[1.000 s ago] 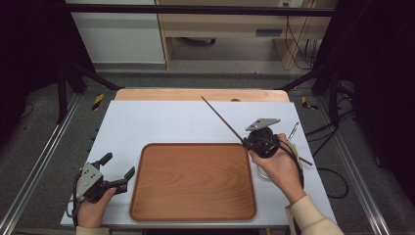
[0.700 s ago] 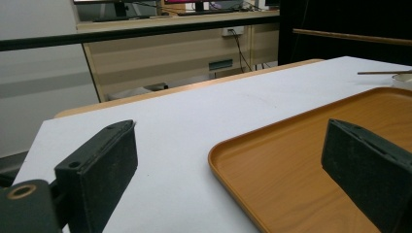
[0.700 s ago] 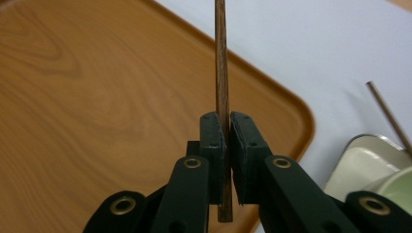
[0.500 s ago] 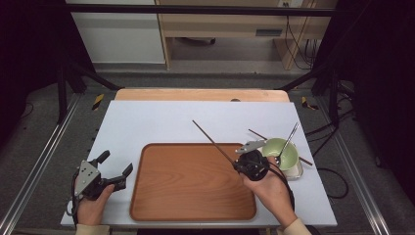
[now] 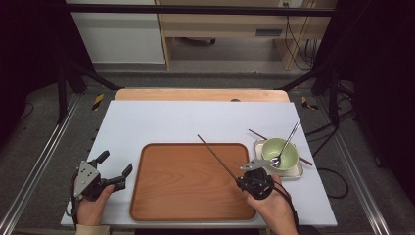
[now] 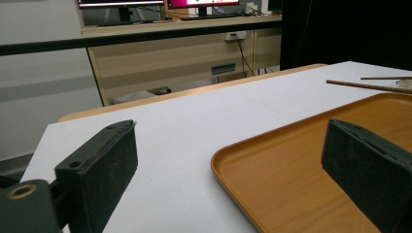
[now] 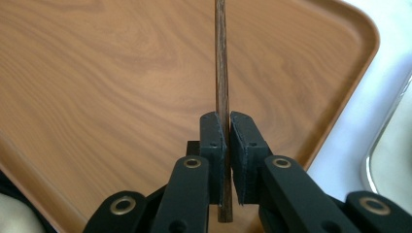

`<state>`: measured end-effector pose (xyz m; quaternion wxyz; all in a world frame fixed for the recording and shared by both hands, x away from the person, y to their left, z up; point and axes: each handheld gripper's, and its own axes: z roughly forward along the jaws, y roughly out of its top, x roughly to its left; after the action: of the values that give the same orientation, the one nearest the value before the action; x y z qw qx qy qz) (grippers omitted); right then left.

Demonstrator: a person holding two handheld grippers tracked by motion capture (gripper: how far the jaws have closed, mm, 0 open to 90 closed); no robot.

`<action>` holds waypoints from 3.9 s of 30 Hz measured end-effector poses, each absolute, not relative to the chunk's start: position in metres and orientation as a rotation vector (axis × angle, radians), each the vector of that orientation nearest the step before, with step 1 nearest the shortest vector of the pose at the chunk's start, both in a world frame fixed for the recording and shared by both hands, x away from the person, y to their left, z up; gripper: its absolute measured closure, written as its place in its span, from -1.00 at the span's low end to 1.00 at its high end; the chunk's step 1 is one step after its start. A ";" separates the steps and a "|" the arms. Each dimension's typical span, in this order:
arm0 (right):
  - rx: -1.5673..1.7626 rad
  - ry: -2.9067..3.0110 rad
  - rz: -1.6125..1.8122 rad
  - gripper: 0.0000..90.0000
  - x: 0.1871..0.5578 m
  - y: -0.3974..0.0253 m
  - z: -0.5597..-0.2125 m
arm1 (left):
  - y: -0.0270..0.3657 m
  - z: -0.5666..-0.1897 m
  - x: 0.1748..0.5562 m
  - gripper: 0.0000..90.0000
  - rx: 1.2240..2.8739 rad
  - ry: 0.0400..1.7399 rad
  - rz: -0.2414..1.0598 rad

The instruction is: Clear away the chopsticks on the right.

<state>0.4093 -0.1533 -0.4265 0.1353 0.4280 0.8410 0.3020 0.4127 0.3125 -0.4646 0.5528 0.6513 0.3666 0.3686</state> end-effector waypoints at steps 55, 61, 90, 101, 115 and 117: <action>1.378 2.430 0.804 0.81 0.390 -0.162 -0.442 | 0.312 -0.464 0.413 -0.86 1.538 0.861 0.869; 1.354 2.407 0.831 0.76 0.395 -0.163 -0.436 | 0.312 -0.464 0.413 -0.86 1.540 0.858 0.869; 1.181 2.202 0.921 0.45 0.419 -0.207 -0.350 | 0.312 -0.465 0.413 -0.86 1.548 0.855 0.861; 1.177 2.065 0.899 0.33 0.423 -0.268 -0.321 | 0.312 -0.465 0.413 -0.86 1.548 0.857 0.861; 1.390 1.997 0.859 0.29 0.415 -0.349 -0.383 | 0.310 -0.465 0.413 -0.86 1.559 0.856 0.864; 1.405 2.015 0.846 0.29 0.419 -0.355 -0.396 | 0.310 -0.465 0.413 -0.85 1.563 0.855 0.865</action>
<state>0.4191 -0.3555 -0.3959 0.2687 0.5209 0.7471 0.3136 0.4134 0.3100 -0.4653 0.5485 0.6599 0.3609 0.3653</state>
